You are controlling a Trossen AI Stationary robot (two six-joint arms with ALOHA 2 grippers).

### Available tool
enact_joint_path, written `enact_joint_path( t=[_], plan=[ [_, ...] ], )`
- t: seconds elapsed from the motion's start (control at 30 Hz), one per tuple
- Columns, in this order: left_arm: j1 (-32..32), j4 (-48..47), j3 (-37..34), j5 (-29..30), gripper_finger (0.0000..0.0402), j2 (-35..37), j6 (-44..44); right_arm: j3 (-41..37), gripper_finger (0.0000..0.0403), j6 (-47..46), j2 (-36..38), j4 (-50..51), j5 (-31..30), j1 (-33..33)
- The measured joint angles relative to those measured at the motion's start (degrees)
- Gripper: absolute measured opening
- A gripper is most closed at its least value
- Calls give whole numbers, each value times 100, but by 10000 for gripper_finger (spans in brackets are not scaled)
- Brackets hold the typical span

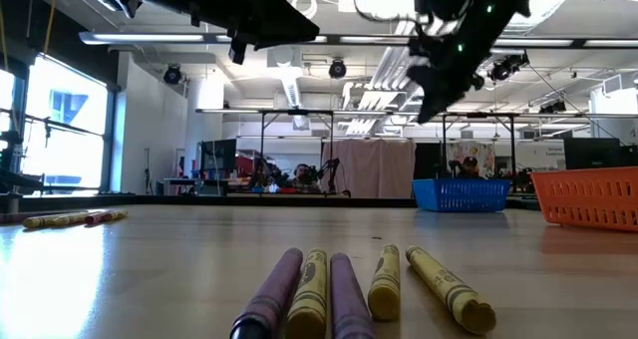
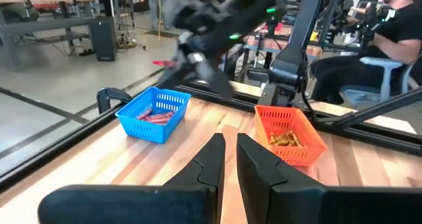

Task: Sort crayons
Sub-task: Put the red crayon into the blue basket

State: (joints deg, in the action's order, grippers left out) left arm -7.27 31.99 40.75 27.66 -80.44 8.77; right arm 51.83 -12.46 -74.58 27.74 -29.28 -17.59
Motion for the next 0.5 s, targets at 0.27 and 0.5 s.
enact_joint_path(
  t=[0.27,0.5],
  plan=[
    [-75,-139,-4,-143,26,0,210,-388,0,382,-419,-362,1402,-2183],
    [-147,-285,-4,-160,26,0,7,-487,0,825,-904,-491,1893,-2596]
  ],
)
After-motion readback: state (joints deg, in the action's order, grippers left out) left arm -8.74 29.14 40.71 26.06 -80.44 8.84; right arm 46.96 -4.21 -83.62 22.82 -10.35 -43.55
